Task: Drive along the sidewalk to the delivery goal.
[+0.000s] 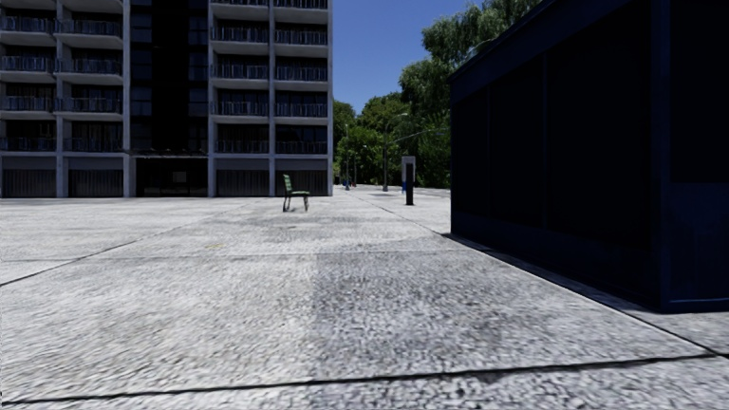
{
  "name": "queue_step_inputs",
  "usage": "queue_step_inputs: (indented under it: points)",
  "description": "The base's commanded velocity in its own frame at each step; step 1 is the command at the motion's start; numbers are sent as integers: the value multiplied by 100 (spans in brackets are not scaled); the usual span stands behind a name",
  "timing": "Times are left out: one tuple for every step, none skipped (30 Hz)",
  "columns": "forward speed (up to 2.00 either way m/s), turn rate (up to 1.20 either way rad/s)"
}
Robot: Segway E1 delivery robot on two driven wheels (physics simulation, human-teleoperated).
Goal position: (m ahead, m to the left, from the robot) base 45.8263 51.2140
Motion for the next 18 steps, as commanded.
queue_step_inputs:
  points:
    - [200, 0]
    - [200, 0]
    - [200, 0]
    - [200, 0]
    - [200, 0]
    - [200, 0]
    - [200, 0]
    - [200, 0]
    - [200, 0]
    - [200, 0]
    - [200, 0]
    - [200, 0]
    - [200, 0]
    - [200, 0]
    - [200, 0]
    - [200, 0]
    - [200, 0]
    - [200, 0]
